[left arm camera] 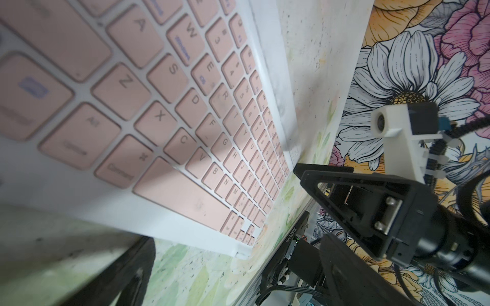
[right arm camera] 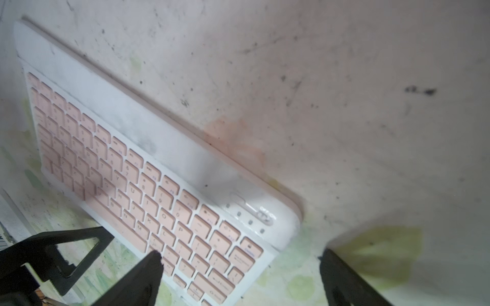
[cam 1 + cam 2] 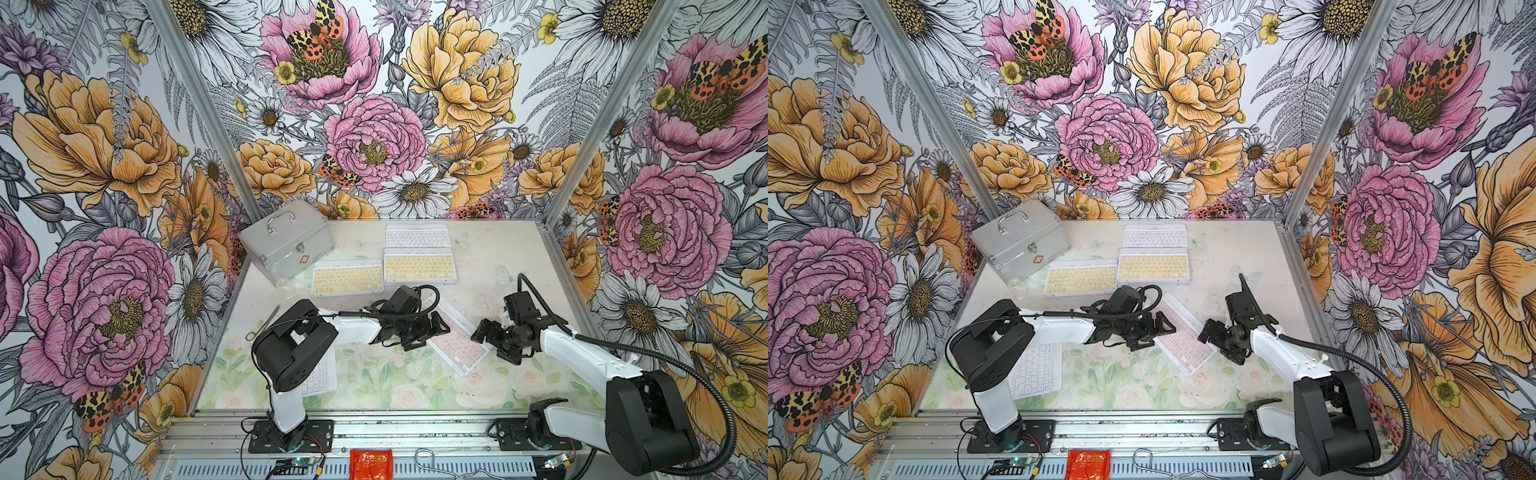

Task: Stack the numeric keypads
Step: Adjust the numeric keypad at the center of the board.

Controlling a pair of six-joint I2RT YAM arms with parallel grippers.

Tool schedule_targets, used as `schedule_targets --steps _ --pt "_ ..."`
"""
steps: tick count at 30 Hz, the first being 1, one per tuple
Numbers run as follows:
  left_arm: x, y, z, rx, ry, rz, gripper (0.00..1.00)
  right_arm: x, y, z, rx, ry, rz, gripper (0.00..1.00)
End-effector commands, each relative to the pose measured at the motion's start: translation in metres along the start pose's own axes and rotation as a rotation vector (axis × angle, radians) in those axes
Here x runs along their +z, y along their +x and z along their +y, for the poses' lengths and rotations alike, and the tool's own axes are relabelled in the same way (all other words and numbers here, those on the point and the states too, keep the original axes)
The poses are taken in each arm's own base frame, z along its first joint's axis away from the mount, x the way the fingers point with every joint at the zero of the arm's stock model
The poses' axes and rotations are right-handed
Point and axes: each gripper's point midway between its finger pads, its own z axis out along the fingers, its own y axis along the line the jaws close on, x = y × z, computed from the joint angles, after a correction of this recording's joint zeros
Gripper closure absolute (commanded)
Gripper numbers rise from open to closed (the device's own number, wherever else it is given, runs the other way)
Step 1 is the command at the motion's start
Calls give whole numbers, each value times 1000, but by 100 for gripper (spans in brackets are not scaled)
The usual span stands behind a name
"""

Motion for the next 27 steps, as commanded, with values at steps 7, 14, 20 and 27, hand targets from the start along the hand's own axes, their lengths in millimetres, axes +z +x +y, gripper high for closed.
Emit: schedule_targets --steps 7,14,20,27 --pt "5 -4 17 -31 -38 -4 1 19 -39 39 -48 -71 -25 6" --pt "-14 -6 -2 -24 17 -20 1 27 -85 38 -138 45 -111 6" --pt "-52 -22 0 -11 1 -56 1 37 -107 64 -174 -26 -97 6" --pt "-107 -63 42 -53 -102 -172 1 33 -112 79 -206 -88 -89 5"
